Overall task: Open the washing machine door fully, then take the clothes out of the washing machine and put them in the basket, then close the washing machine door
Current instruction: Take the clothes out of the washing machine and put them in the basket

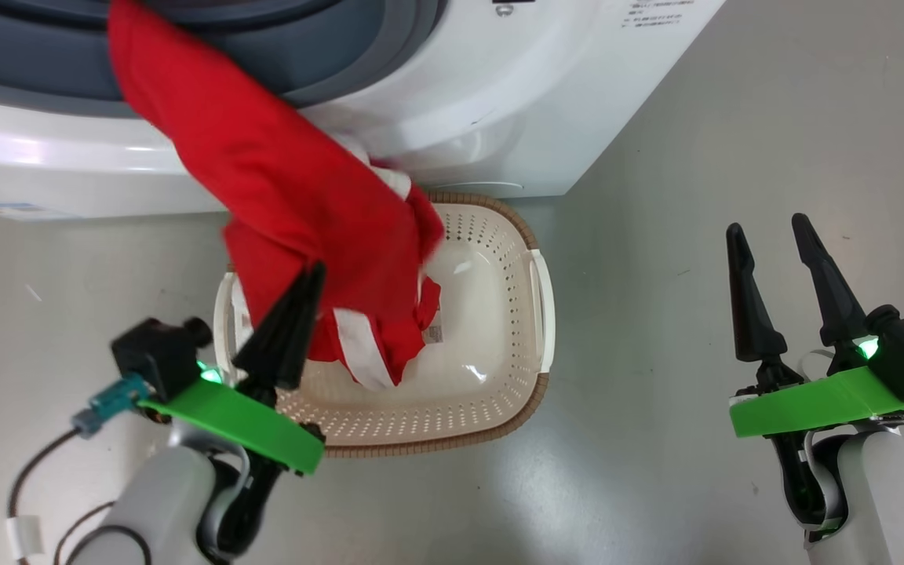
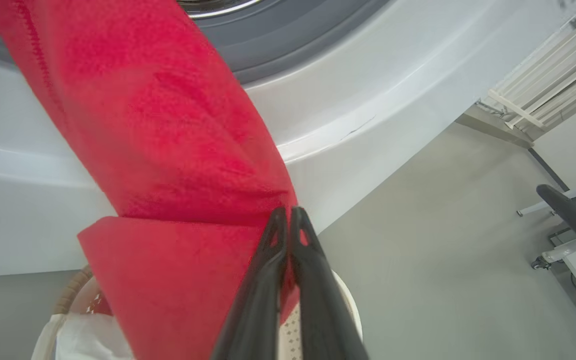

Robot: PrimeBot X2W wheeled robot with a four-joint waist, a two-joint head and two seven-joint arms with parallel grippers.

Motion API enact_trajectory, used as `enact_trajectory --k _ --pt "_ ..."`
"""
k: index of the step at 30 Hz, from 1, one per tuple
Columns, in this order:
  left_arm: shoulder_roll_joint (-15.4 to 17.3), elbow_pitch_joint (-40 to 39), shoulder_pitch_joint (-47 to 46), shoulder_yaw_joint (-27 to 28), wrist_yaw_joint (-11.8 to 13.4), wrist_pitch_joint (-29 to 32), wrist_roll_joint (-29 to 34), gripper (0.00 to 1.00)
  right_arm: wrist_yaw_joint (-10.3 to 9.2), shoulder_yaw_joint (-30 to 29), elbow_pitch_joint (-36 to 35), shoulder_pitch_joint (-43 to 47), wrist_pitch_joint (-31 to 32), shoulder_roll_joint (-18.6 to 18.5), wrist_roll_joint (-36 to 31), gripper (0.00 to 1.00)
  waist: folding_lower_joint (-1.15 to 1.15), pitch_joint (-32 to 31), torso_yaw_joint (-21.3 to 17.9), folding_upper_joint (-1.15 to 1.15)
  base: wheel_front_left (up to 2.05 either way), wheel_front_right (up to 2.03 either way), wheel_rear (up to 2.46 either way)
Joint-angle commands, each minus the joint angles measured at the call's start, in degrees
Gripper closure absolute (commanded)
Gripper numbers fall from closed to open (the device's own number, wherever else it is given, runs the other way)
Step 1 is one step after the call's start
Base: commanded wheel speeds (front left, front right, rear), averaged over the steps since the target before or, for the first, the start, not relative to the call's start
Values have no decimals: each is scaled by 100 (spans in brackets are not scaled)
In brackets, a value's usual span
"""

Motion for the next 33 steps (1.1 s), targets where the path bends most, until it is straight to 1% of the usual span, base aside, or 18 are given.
enact_trajectory --k 1,5,8,14,22,25,26,27,29,32,33 --pt "128 -31 125 92 -33 -68 -1 100 28 151 -117 99 -36 -7 -18 0 0 25 -13 0 0 0 0" --pt "69 340 100 -51 -33 -68 -94 100 28 170 -127 57 -36 -7 -1 0 0 96 -45 0 0 0 0" --pt "24 672 -13 -263 -33 -68 -196 100 28 196 -139 26 -36 -7 14 0 0 164 -86 0 0 0 0" --pt "-25 1349 -216 -851 -33 -69 -516 100 28 188 -161 -9 -36 -7 61 0 0 275 -185 0 0 0 0" --pt "-29 1916 -707 -1154 -33 -69 -614 100 28 206 -224 -133 -36 -7 89 0 0 538 -264 0 0 0 0" --pt "-6 2020 -867 -1551 -33 -69 -729 100 28 233 -228 -177 -36 -7 104 0 0 633 -290 0 0 0 0" --pt "-6 2020 -867 -1551 -33 -69 -729 100 28 233 -228 -177 -36 -7 104 0 0 633 -290 0 0 0 0" --pt "0 2102 -962 -1811 -33 -69 -919 100 28 251 -223 -204 -36 -7 114 0 0 685 -312 0 0 0 0" --pt "57 2145 -1085 -2092 -33 -69 -1035 100 28 265 -223 -231 -36 -7 128 0 0 733 -339 0 0 0 0" --pt "80 2130 -1239 -2417 -33 -69 -1203 100 28 246 -242 -261 -36 -7 138 0 0 808 -347 0 0 0 0" --pt "80 2130 -1239 -2417 -33 -69 -1203 100 28 246 -242 -261 -36 -7 138 0 0 808 -347 0 0 0 0"
